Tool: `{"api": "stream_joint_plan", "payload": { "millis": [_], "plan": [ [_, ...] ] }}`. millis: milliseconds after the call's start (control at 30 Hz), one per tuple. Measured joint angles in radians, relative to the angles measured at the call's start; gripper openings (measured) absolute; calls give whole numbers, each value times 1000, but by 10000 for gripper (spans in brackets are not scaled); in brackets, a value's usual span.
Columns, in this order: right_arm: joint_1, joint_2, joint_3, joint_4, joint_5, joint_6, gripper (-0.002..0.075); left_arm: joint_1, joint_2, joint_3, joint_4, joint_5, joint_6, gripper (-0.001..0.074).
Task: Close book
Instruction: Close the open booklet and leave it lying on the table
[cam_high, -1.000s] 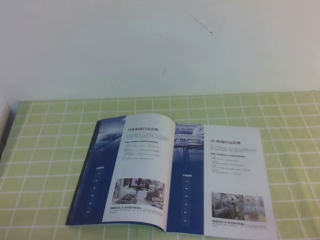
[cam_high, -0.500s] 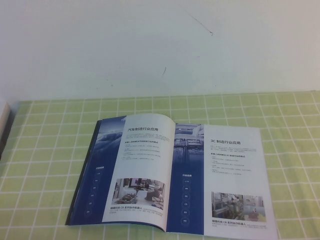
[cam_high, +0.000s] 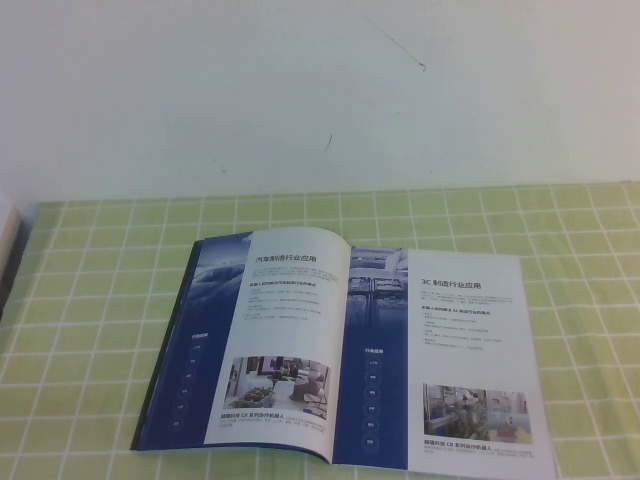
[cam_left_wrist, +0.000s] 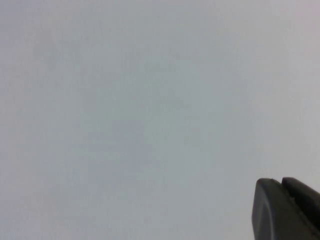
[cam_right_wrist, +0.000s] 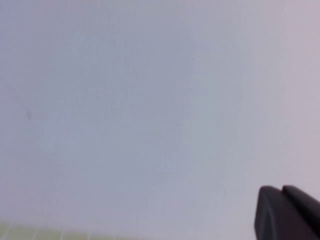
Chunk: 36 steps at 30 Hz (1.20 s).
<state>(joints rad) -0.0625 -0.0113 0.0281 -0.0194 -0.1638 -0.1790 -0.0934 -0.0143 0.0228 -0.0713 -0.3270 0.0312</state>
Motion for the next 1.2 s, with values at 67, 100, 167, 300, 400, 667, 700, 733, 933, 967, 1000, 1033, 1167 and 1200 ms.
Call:
{"api": "stream_joint_plan", "payload": {
  "millis": [67,100,167,300,400,667,700,733,933,967,1000,1033,1167,1200],
  "plan": [
    [0,0,0,0,-153,2,-3,0,0,0,0,-117,0,-4],
    [0,0,0,0,-209,8,-3,0,0,0,0,-166,0,-4],
    [0,0,0,0,-336,30,-3,0,0,0,0,-246,0,-4],
    [0,0,0,0,-477,61,-3,0,0,0,0,-319,0,-4],
    [0,0,0,27,-522,33,-3,0,0,0,0,-333,-12,-4],
    [0,0,-126,167,-400,-34,-3,0,0,-64,-23,-66,-143,-4],
    [0,0,-167,166,-340,-34,-3,0,0,-112,-23,48,-167,-4],
    [0,4,-221,152,-266,-26,-3,0,6,-165,-23,133,-183,-4],
    [0,184,-535,0,125,41,-3,0,206,-440,-21,472,-201,-4],
    [0,230,-584,-5,195,48,-3,0,252,-477,-19,504,-191,-4],
    [0,277,-621,-6,246,50,-3,0,297,-511,-19,531,-168,-4],
    [0,304,-654,-9,295,50,-3,0,333,-541,-18,553,-144,-4],
    [0,483,-776,-9,468,52,-3,0,497,-629,-40,702,-43,-4],
    [0,526,-790,-9,499,52,-3,0,540,-646,-66,739,-31,-4]
  ]
}}
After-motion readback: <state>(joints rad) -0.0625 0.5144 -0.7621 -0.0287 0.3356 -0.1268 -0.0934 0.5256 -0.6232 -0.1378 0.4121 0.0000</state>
